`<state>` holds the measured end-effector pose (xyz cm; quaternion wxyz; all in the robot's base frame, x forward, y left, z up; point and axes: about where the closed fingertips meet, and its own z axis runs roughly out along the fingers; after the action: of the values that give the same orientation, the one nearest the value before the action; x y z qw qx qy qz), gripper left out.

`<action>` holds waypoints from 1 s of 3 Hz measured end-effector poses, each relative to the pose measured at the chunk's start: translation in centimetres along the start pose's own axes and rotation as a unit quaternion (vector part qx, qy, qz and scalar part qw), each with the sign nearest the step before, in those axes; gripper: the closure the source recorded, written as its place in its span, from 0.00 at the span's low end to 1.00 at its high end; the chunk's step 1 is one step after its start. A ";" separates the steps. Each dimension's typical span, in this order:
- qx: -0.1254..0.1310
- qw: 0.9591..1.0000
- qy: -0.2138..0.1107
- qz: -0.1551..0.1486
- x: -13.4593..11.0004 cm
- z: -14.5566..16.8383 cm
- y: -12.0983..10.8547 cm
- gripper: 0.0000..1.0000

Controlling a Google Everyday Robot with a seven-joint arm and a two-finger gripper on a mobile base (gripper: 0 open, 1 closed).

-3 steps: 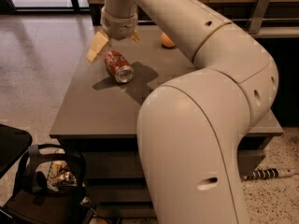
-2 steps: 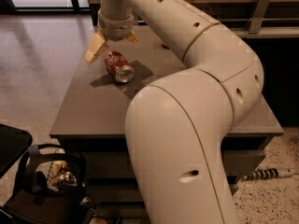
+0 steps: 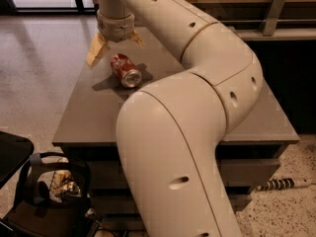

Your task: Place coke can upright

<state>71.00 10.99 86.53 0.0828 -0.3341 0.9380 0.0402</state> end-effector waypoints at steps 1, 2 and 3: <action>0.006 1.000 0.011 0.001 0.3 -0.1 0.0 0.00; 0.007 1.000 0.018 0.003 0.7 -0.1 -0.2 0.00; 0.003 1.000 0.025 0.003 1.0 0.2 -0.2 0.00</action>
Offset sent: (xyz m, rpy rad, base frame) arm -0.0220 -0.0240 0.0066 -0.0870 0.0815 -0.0132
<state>70.39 10.20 86.11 0.0602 -0.3318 0.9410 0.0289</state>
